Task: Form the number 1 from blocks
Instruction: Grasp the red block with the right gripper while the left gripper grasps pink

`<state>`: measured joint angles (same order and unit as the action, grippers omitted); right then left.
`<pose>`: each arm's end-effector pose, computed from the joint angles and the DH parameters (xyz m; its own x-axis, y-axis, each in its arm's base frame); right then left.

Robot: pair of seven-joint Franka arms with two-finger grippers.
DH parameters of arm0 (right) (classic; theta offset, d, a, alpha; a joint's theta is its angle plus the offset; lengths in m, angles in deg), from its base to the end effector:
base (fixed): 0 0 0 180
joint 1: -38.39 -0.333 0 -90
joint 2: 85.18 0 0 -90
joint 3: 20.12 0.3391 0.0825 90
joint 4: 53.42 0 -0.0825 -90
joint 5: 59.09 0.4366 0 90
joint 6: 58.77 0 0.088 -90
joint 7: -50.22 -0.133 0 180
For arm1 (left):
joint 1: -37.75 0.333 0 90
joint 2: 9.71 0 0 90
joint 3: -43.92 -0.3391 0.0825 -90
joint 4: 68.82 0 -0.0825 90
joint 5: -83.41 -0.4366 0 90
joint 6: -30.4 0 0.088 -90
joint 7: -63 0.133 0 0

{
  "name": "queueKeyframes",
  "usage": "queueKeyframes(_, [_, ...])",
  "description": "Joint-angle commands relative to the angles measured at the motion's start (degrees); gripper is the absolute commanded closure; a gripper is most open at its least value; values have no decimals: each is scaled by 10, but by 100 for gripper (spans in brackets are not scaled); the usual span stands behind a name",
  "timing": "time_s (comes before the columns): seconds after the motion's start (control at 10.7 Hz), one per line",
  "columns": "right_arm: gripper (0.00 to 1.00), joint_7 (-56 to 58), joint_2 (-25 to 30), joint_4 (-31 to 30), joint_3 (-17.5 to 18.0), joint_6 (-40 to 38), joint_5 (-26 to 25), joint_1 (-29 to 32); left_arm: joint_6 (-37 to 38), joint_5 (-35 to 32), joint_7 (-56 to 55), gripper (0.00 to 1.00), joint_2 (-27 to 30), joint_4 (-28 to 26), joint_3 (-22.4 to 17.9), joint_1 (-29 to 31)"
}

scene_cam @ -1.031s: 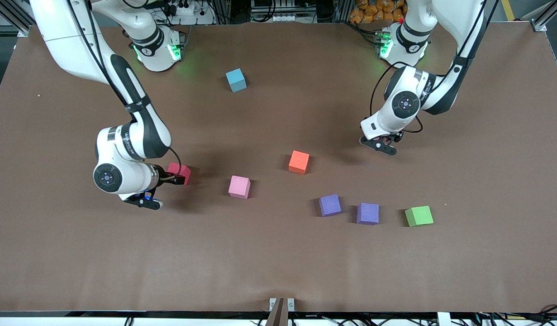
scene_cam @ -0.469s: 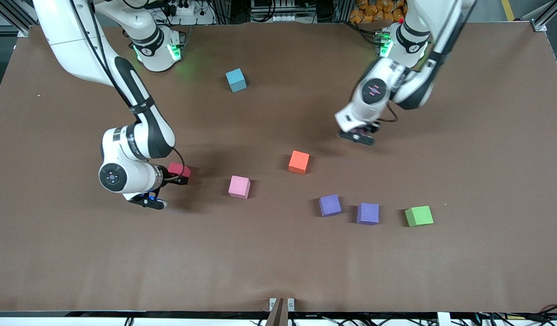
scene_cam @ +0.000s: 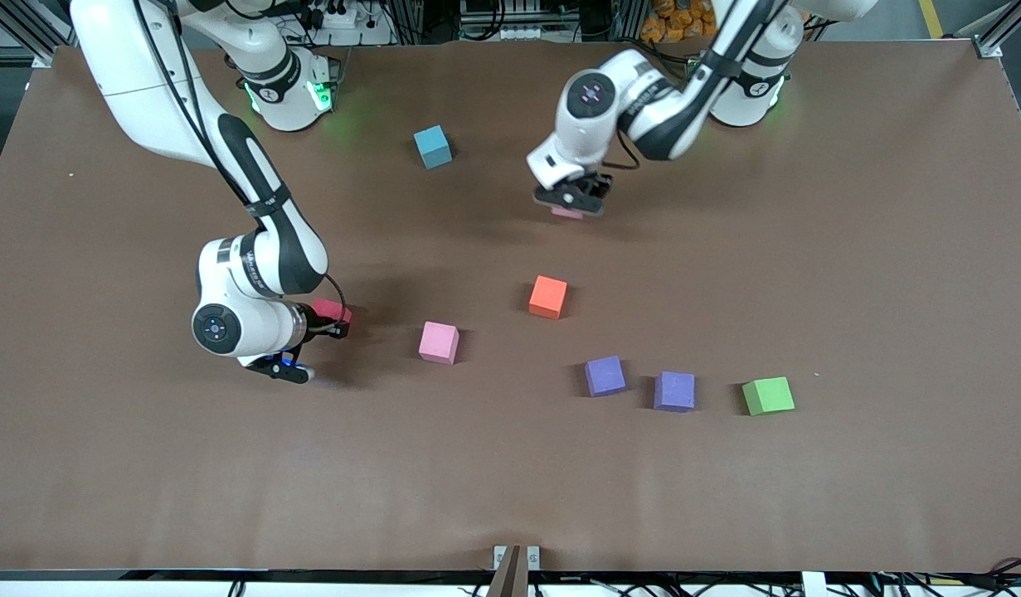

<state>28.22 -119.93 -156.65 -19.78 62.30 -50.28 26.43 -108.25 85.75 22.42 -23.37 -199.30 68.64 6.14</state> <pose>0.6434 0.1510 0.1432 0.9150 -0.2542 -0.3134 -0.2637 -0.9645 0.0124 0.3049 -0.4705 0.2092 0.9621 -0.2346 -0.1391 -0.2308 -0.9721 0.0430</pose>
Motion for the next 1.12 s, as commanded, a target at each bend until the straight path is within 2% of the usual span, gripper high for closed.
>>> queueKeyframes(0.0, [42, 8, 33, -7, -2, 0, 14, -6, 10, 14, -60, 100, -39, 31, 12, -34])
queueKeyframes(0.38, [42, -27, 88, -14, -3, -8, 13, -45, 10, 16, -159, 100, -113, 95, 16, -97])
queueKeyframes(0.66, [42, -30, 152, -75, -3, 2, 14, -69, 10, 22, -191, 100, -146, 111, 15, -121])
queueKeyframes(0.84, [42, -30, 188, -117, -3, 11, 14, -89, 10, 22, -188, 100, -149, 111, 11, -125])
queueKeyframes(0.94, [42, -30, 207, -142, -2, 22, 14, -97, 10, 22, -186, 65, -150, 112, 9, -124])
queueKeyframes(1.03, [42, -30, 220, -163, -2, 26, 14, -100, 10, 22, -194, 1, -147, 118, 8, -123])
